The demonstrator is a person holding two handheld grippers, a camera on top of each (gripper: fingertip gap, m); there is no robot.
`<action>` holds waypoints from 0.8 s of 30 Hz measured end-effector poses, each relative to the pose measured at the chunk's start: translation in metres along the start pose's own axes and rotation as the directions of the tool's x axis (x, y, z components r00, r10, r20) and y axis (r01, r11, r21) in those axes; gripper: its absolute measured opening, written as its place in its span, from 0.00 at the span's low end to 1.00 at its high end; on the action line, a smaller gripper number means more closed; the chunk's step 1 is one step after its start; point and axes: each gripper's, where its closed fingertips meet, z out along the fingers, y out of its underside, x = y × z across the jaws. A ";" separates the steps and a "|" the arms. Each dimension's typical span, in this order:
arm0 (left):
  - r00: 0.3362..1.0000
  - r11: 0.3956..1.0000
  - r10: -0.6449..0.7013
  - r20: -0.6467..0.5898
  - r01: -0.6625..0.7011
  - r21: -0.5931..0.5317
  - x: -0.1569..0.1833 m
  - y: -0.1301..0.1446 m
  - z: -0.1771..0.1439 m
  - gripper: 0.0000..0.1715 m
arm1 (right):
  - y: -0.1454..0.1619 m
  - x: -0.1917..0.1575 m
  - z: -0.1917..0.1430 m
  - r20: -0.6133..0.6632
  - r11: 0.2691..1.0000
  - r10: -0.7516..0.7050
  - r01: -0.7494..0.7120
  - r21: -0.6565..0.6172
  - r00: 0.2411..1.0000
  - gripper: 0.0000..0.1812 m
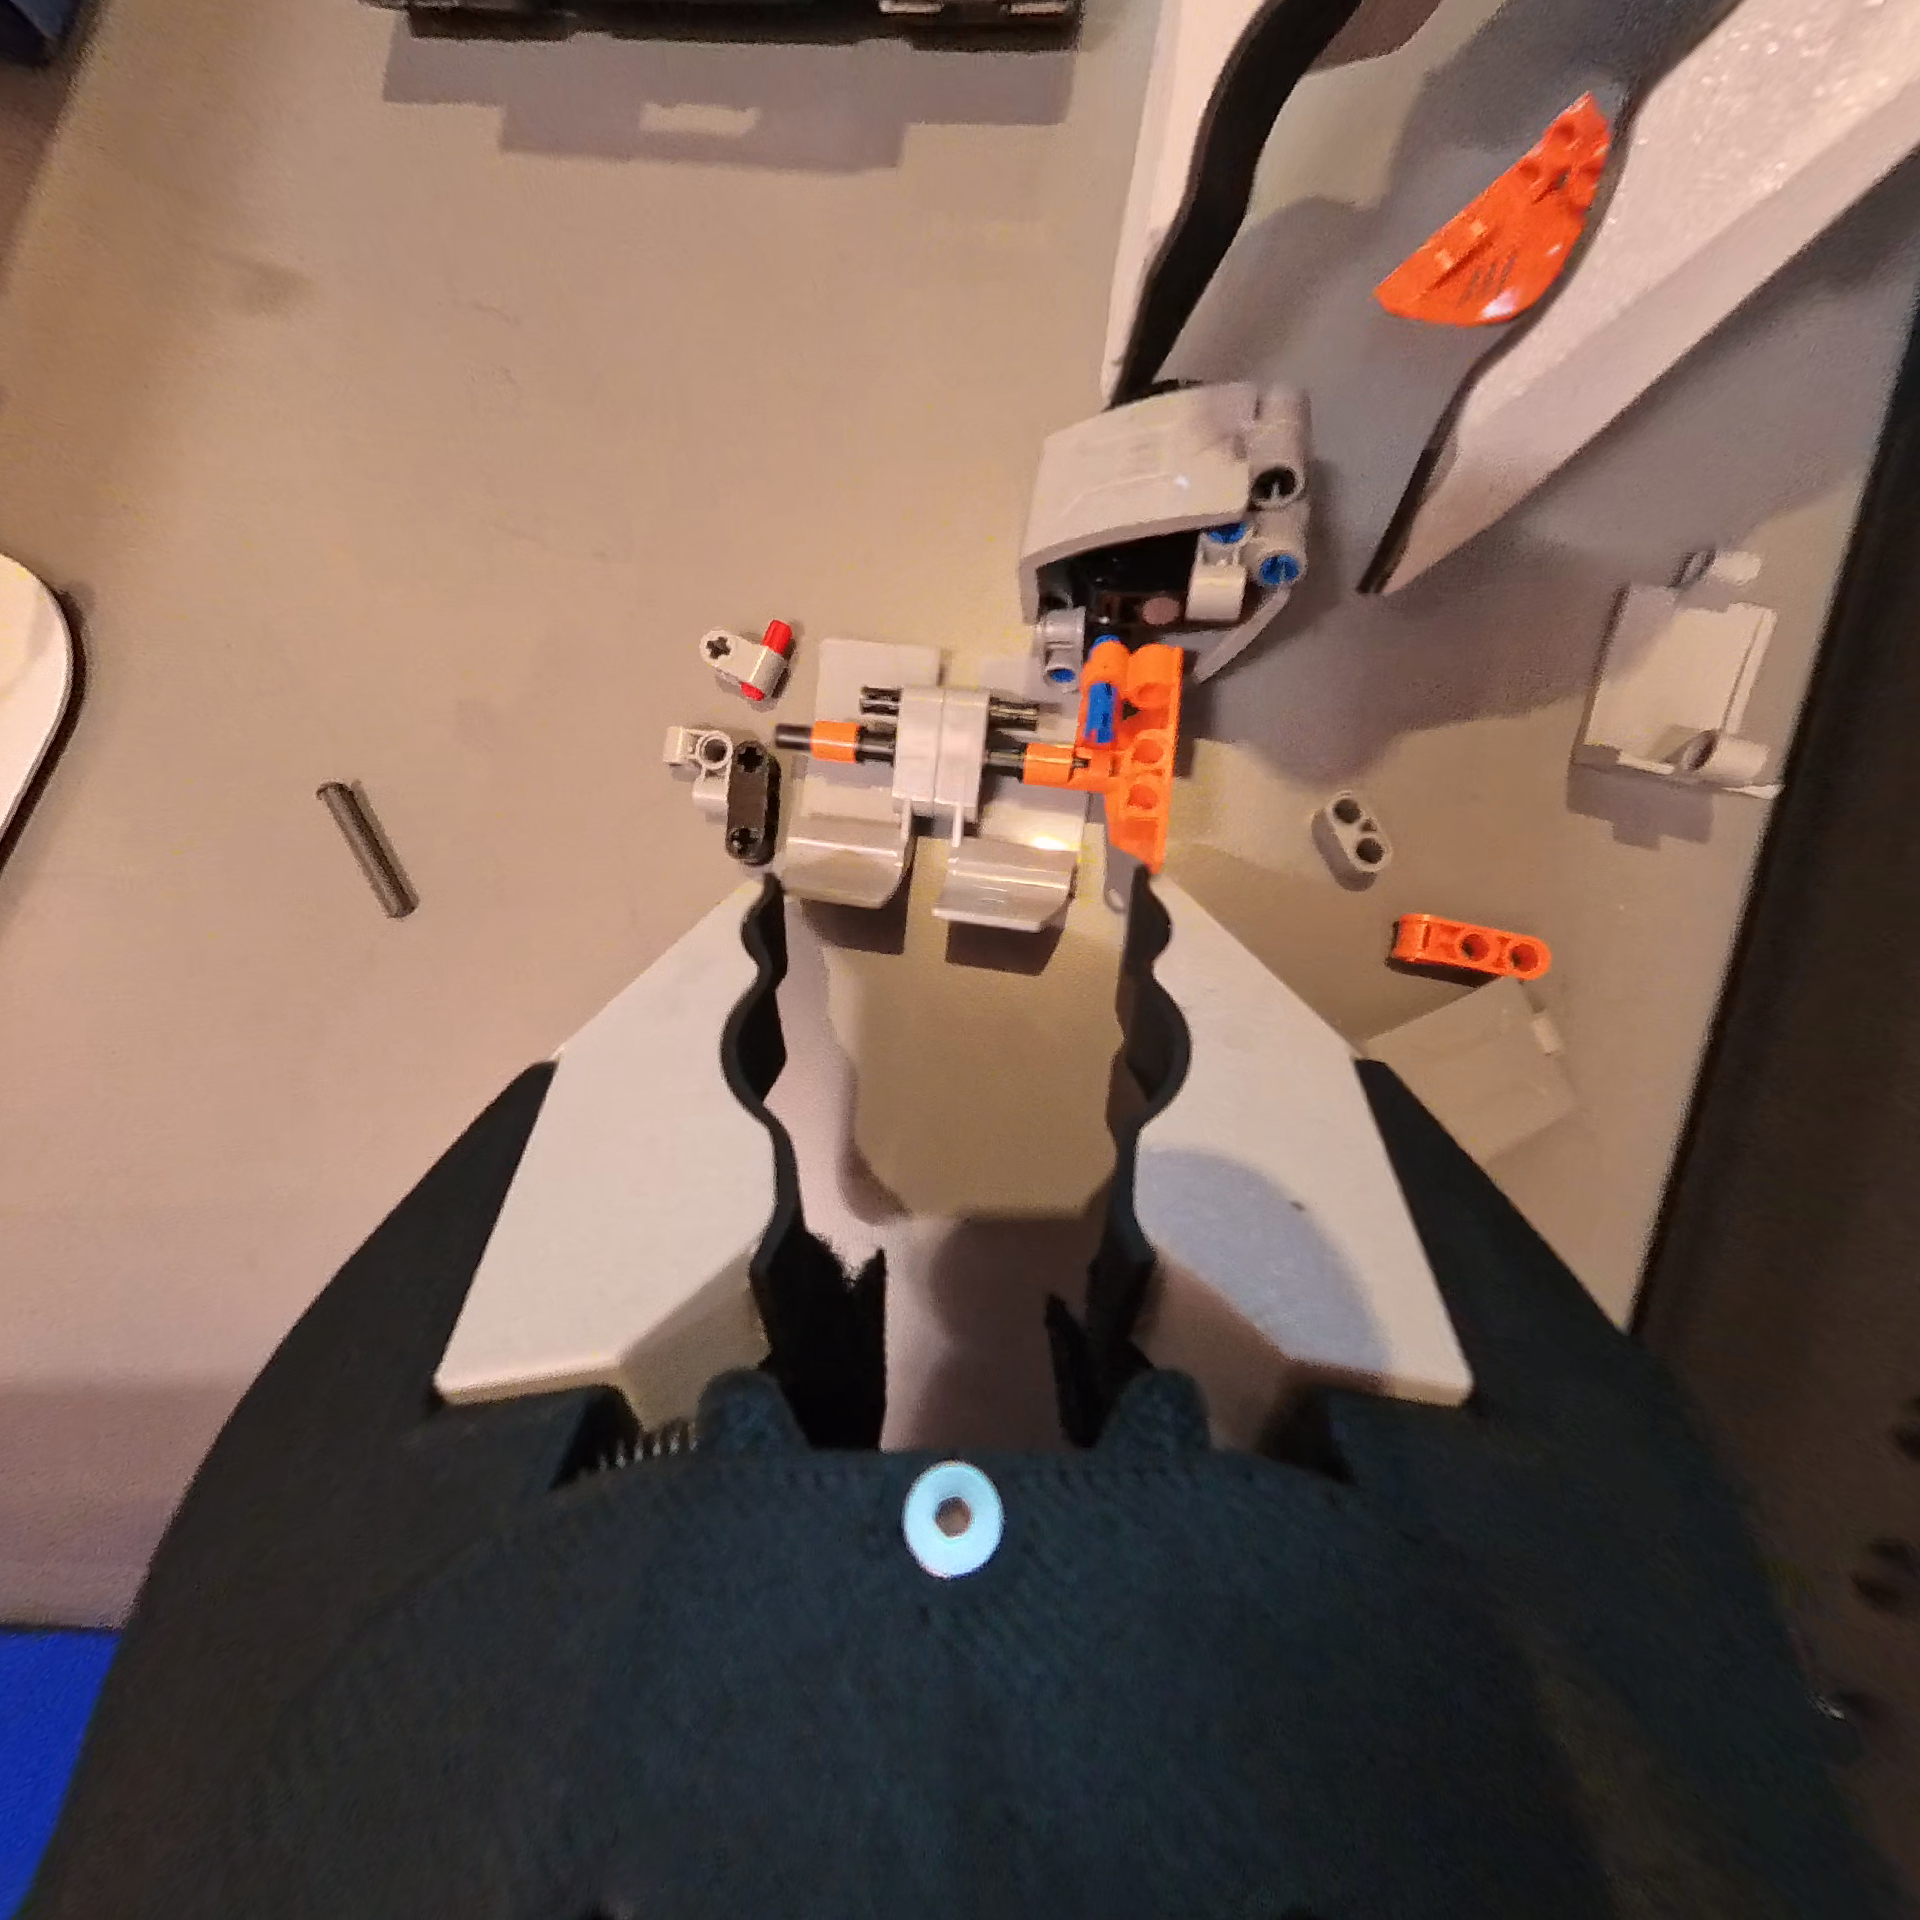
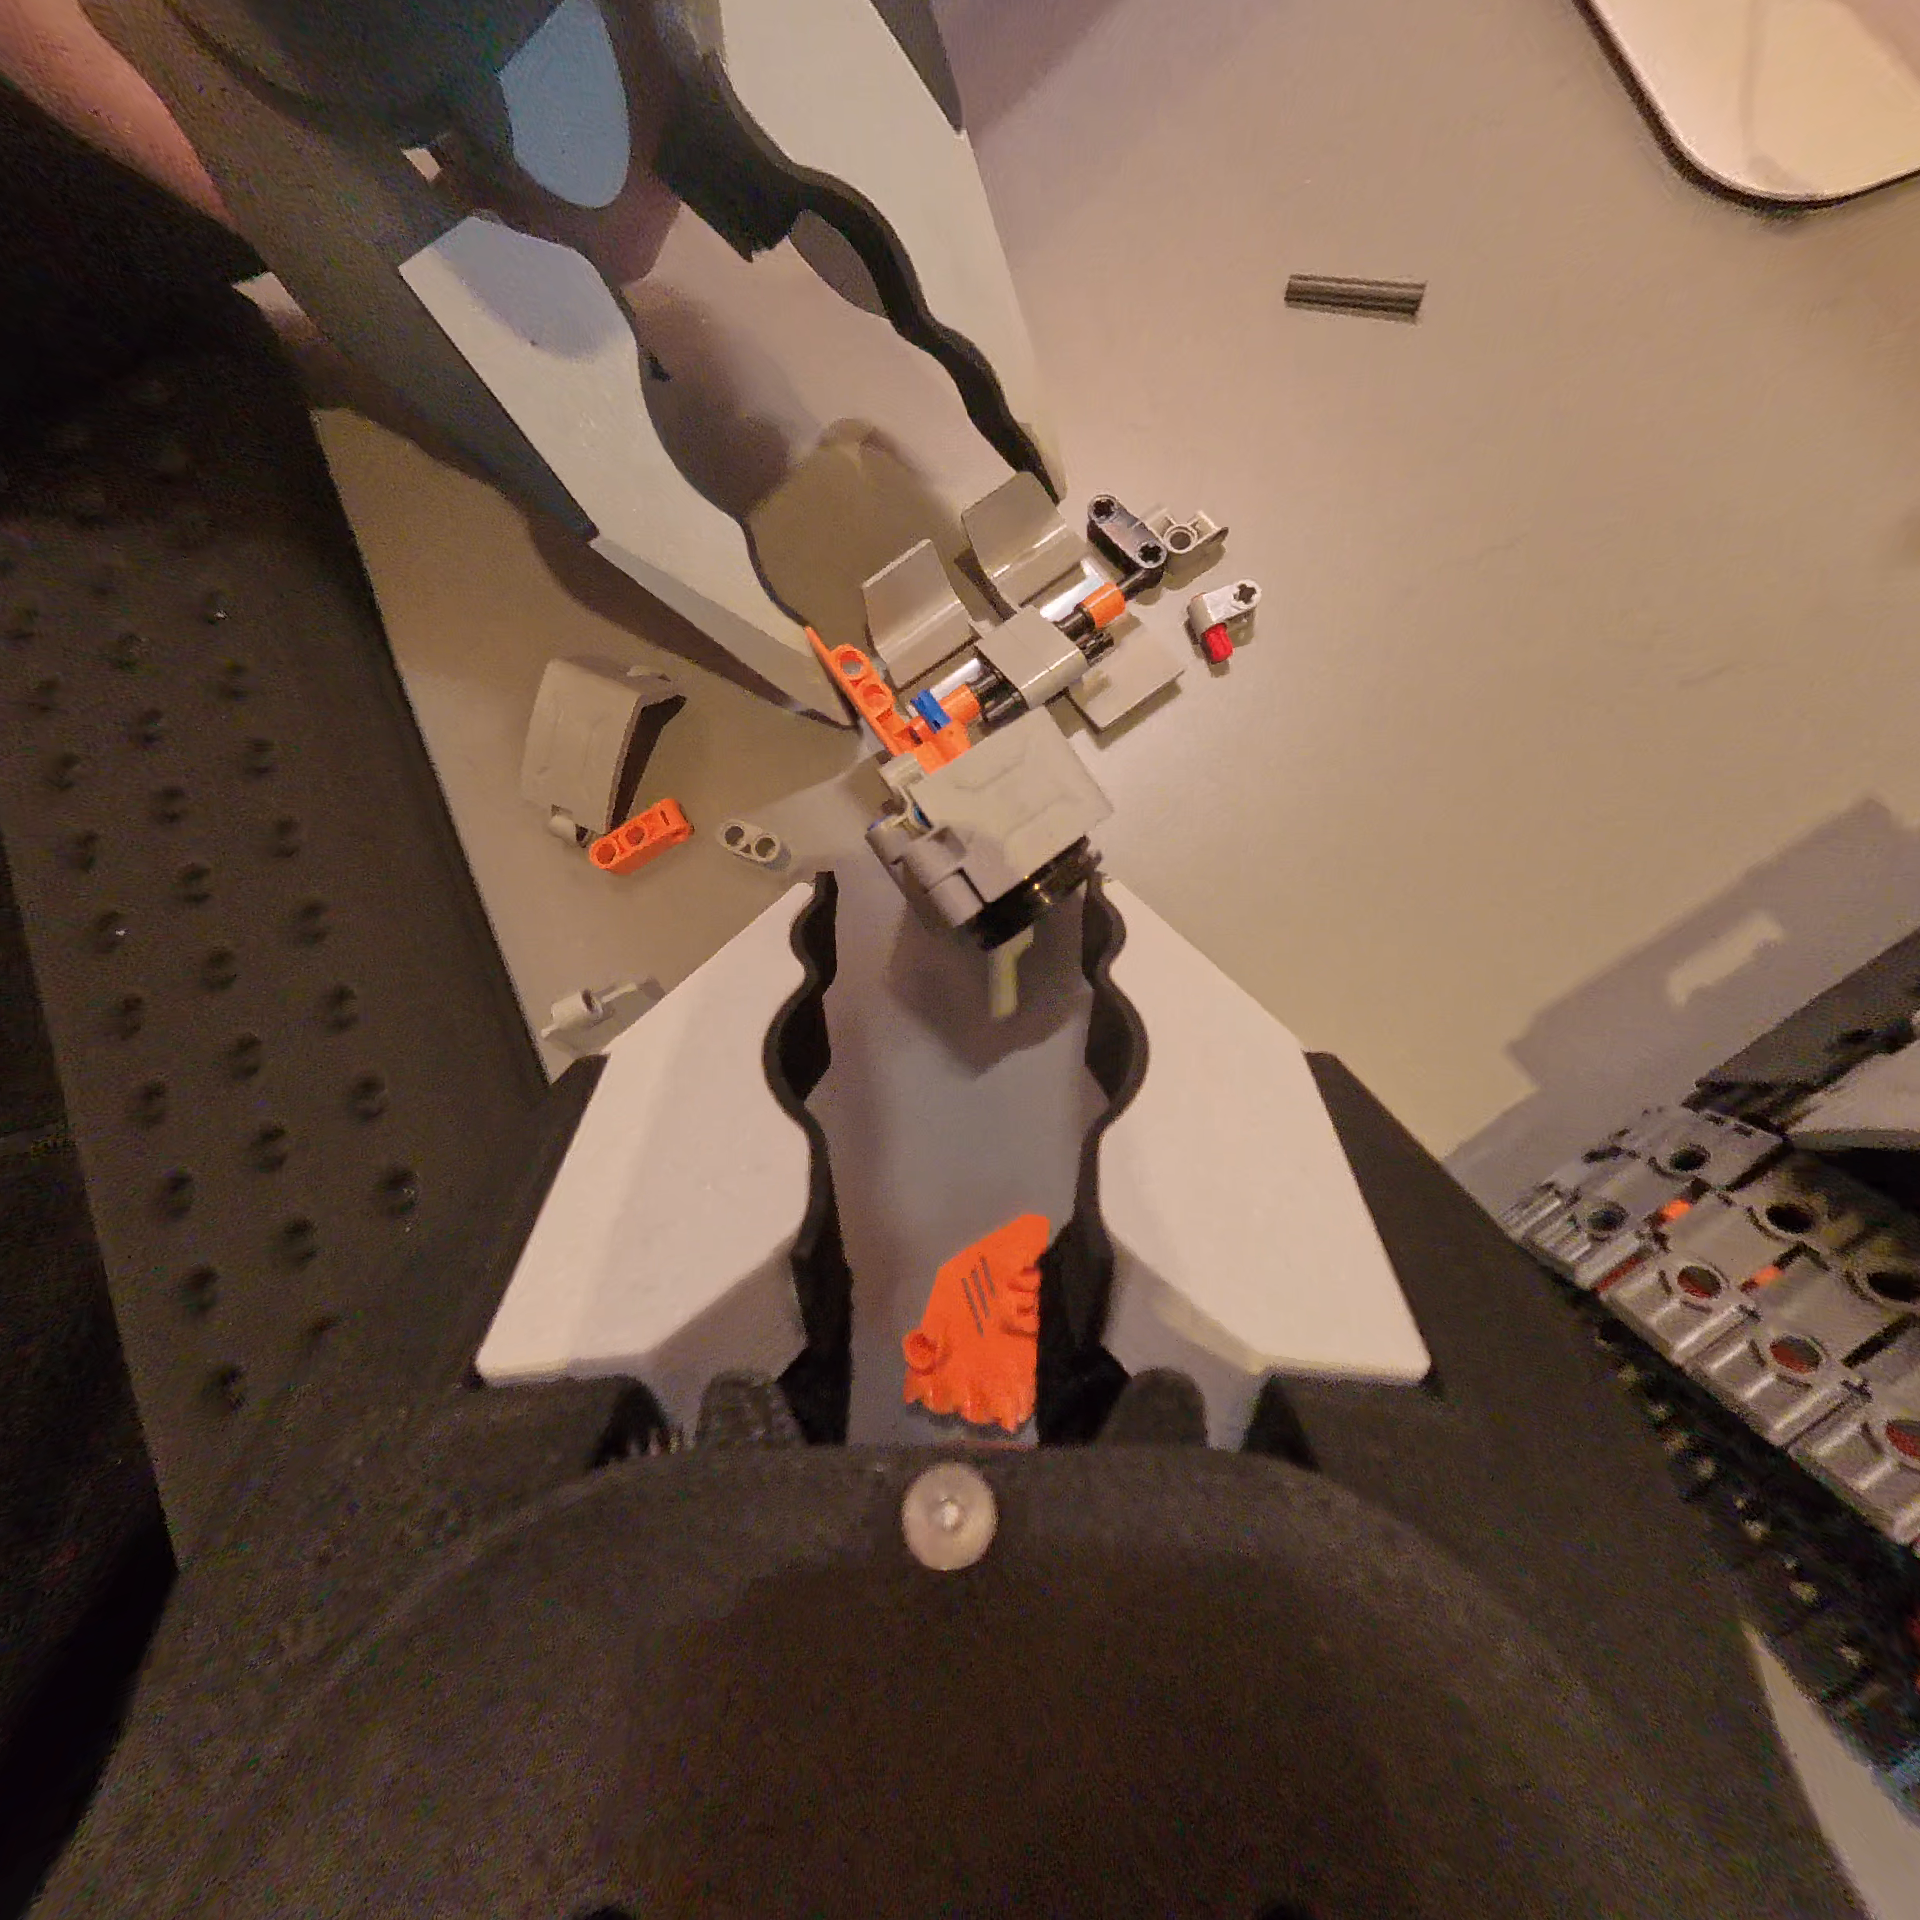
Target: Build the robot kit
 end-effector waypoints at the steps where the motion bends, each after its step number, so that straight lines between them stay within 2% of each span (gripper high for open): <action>1: 1.000 1.000 0.003 0.014 -0.003 0.004 -0.003 0.000 -0.001 0.33 | 0.000 0.001 0.002 -0.011 1.000 -0.008 0.008 -0.010 1.000 0.24; 3: 1.000 1.000 0.003 0.013 -0.003 0.010 -0.005 0.001 -0.001 0.31 | -0.001 0.002 0.003 -0.025 1.000 -0.025 0.025 -0.014 0.999 0.19; 24: 0.999 0.989 0.021 0.039 -0.026 0.145 -0.006 -0.017 -0.013 0.30 | -0.015 0.005 -0.008 0.004 0.991 -0.014 0.014 0.130 1.000 0.19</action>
